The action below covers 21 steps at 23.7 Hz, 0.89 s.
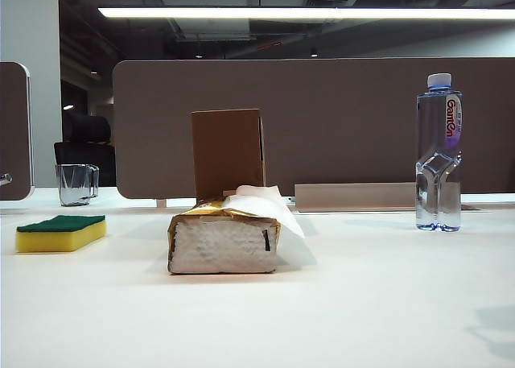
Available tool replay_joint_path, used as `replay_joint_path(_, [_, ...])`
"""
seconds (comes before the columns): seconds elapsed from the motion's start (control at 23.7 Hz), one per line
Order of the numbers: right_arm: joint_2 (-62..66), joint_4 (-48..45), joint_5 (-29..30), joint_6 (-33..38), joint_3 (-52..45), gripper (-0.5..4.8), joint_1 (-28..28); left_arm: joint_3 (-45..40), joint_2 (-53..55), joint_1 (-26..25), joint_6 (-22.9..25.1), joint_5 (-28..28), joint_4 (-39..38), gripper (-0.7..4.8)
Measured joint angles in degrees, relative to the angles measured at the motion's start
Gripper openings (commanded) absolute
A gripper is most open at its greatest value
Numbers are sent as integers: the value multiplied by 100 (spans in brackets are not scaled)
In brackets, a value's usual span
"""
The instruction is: Move the sponge from left to right to wipe the table, avoiding obstacles on the table, and finally reaching the bottle of mineral water.
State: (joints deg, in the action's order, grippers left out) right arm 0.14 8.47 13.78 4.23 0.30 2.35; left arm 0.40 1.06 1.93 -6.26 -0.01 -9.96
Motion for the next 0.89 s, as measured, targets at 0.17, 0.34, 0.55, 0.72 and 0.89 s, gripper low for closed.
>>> replay_joint_path(0.17, [0, 0, 9, 0, 0, -5, 0, 0, 0, 0, 0, 0, 2, 29])
replay_joint_path(0.34, [0, -4, 15, 2, 0, -5, 0, 0, 0, 0, 0, 0, 4, 29])
replay_joint_path(0.55, [0, -7, 15, 0, 0, -5, 0, 0, 0, 0, 0, 0, 4, 31])
replay_joint_path(0.72, [0, -9, 15, 2, 0, -5, 0, 74, 2, 2, -2, 138, -63, 174])
replay_joint_path(0.89, [0, -11, 17, 2, 0, -5, 0, 328, 0, 2, -2, 151, -98, 190])
